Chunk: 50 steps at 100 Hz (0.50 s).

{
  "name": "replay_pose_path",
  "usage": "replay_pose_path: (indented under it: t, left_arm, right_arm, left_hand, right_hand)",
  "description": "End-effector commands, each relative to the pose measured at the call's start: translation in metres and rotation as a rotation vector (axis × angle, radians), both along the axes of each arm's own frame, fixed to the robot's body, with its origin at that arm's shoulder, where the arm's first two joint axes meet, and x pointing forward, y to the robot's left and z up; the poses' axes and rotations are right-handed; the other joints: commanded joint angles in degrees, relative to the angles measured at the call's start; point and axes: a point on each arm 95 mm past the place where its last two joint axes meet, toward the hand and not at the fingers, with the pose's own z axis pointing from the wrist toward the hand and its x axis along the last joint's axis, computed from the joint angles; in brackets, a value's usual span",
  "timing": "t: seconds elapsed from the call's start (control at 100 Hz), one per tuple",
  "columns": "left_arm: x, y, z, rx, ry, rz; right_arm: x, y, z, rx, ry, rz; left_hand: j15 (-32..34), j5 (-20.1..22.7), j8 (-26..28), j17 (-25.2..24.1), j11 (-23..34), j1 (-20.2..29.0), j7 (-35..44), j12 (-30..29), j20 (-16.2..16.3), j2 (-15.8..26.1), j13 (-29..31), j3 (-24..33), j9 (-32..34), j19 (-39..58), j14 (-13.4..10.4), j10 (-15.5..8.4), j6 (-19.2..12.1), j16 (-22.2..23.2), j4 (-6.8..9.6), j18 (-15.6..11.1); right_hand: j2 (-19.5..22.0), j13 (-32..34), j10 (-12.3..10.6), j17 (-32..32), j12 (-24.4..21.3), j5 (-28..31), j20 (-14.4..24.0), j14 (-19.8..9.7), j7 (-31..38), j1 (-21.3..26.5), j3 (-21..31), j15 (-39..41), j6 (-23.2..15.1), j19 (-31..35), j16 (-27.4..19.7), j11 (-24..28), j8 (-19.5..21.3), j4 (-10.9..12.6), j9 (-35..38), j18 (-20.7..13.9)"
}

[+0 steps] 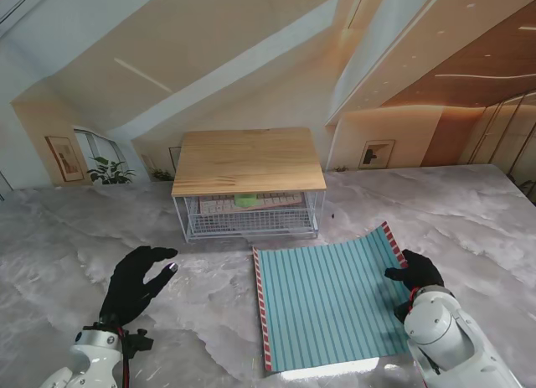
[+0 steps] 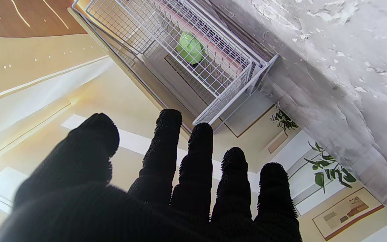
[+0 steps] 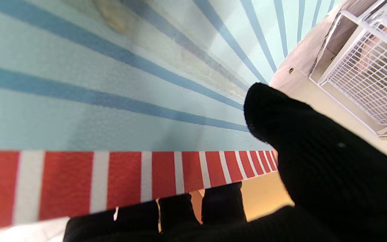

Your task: Unroll the mouse pad and set up the keyboard and mouse from the tabletop organizer

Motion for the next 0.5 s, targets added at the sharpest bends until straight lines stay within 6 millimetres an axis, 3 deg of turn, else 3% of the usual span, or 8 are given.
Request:
replay_pose_path:
  t: [0.0, 0.05, 0.14, 0.26, 0.33, 0.35, 0.38, 0.49]
  left_arm:
    - [-0.002, -0.003, -0.002, -0.01, 0.01, -0.017]
    - [-0.002, -0.003, -0.002, -0.01, 0.01, -0.017]
    - [-0.002, -0.003, -0.002, -0.01, 0.007, -0.017]
    - [-0.003, -0.002, -0.002, -0.012, 0.003, -0.014]
    - [-0.004, -0.001, -0.003, -0.012, 0.001, -0.012]
    - [-0.004, -0.001, -0.003, -0.012, 0.0, -0.011]
    - [-0.004, -0.001, -0.003, -0.012, 0.0, -0.011]
    - [-0.005, 0.0, -0.003, -0.015, -0.003, -0.01]
  right_arm:
    - [-0.004, 0.008, -0.002, -0.007, -0.006, 0.029]
    - [-0.006, 0.008, 0.0, -0.03, -0.016, 0.037]
    - [-0.007, 0.009, 0.002, -0.066, -0.045, 0.05]
    - [-0.008, 0.009, 0.007, -0.105, -0.068, 0.062]
    - [-0.009, 0.009, 0.01, -0.135, -0.095, 0.066]
    - [-0.009, 0.009, 0.011, -0.143, -0.104, 0.067]
    - [-0.009, 0.009, 0.012, -0.155, -0.117, 0.071]
    - [-0.009, 0.012, 0.018, -0.181, -0.162, 0.091]
  left_hand:
    - [-0.5, -0.4, -0.5, -0.4, -0.4, 0.2, -0.9, -0.7, -0.1, 0.2, -1.9, -1.0, -1.1, -0.8, -1.2, -0.5, -0.2, 0.3, 1.15, -1.2]
    - [-0.6, -0.4, -0.5, -0.4, -0.4, 0.2, -0.9, -0.7, -0.1, 0.3, -1.9, -1.0, -1.1, -0.9, -1.2, -0.6, -0.2, 0.2, 1.14, -1.2]
    - [-0.6, -0.4, -0.5, -0.4, -0.4, 0.2, -1.0, -0.7, -0.1, 0.3, -1.9, -1.0, -1.1, -0.9, -1.2, -0.6, -0.3, 0.2, 1.13, -1.2]
    - [-0.6, -0.4, -0.5, -0.4, -0.4, 0.2, -1.0, -0.6, 0.0, 0.3, -1.9, -1.1, -1.1, -0.9, -1.2, -0.7, -0.3, 0.2, 1.14, -1.2]
    - [-0.6, -0.3, -0.5, -0.4, -0.4, 0.1, -1.0, -0.6, 0.0, 0.3, -1.8, -1.1, -1.0, -0.9, -1.2, -0.6, -0.3, 0.2, 1.13, -1.2]
    - [-0.6, -0.4, -0.5, -0.4, -0.4, 0.1, -1.0, -0.6, 0.0, 0.4, -1.9, -1.1, -1.0, -0.9, -1.2, -0.7, -0.4, 0.2, 1.13, -1.2]
    - [-0.6, -0.3, -0.5, -0.4, -0.4, 0.2, -1.0, -0.6, 0.0, 0.3, -1.9, -1.1, -1.0, -1.0, -1.2, -0.5, -0.2, 0.2, 1.14, -1.2]
    - [-0.6, -0.3, -0.5, -0.4, -0.4, 0.2, -1.0, -0.6, 0.1, 0.3, -1.9, -1.1, -1.0, -1.0, -1.2, -0.6, -0.2, 0.2, 1.14, -1.2]
  right_hand:
    - [-0.4, -5.1, -2.9, -5.4, -0.9, -4.0, 0.8, -1.5, -2.0, -1.7, -1.3, -4.3, -2.4, -2.7, -2.1, -1.4, -0.2, -1.0, -5.2, -0.3]
    - [-0.8, -8.7, -4.4, -9.4, -1.8, -6.6, 0.3, -2.5, -2.6, -1.8, -1.5, -6.8, -3.1, -5.2, -3.2, -2.9, -0.8, -1.1, -8.7, -1.0]
    - [-1.6, -15.3, -7.2, -16.6, -6.3, -9.9, -1.4, -4.8, -2.5, -1.8, -1.3, -11.1, -3.9, -11.8, -5.9, -12.4, -2.4, -1.5, -8.5, -3.9]
    - [-1.7, -17.3, -10.1, -19.1, -10.5, -13.4, -8.7, -8.1, -3.2, -2.1, -1.9, -25.8, -4.9, -35.1, -13.5, -24.6, -4.6, -2.1, -8.0, -6.3]
    - [-1.9, -17.2, -10.8, -20.7, -11.9, -15.3, -7.1, -9.1, -3.8, -2.3, -2.0, -32.4, -5.3, -44.4, -16.6, -28.5, -5.7, -2.2, -7.9, -7.2]
    - [-1.8, -17.2, -11.0, -20.5, -12.1, -15.9, -2.3, -9.3, -3.6, -2.4, -2.1, -34.0, -5.4, -49.1, -16.8, -29.7, -6.6, -2.3, -7.9, -7.4]
    - [-1.7, -17.3, -11.3, -20.9, -12.5, -16.5, -0.6, -9.6, -3.7, -2.5, -2.2, -35.6, -5.5, -51.6, -17.2, -30.7, -7.0, -2.3, -7.9, -7.6]
    - [-1.6, -17.9, -11.7, -20.5, -13.6, -18.0, -0.9, -10.3, -4.1, -2.7, -2.5, -39.4, -5.7, -56.2, -17.5, -33.2, -7.8, -2.2, -8.2, -7.9]
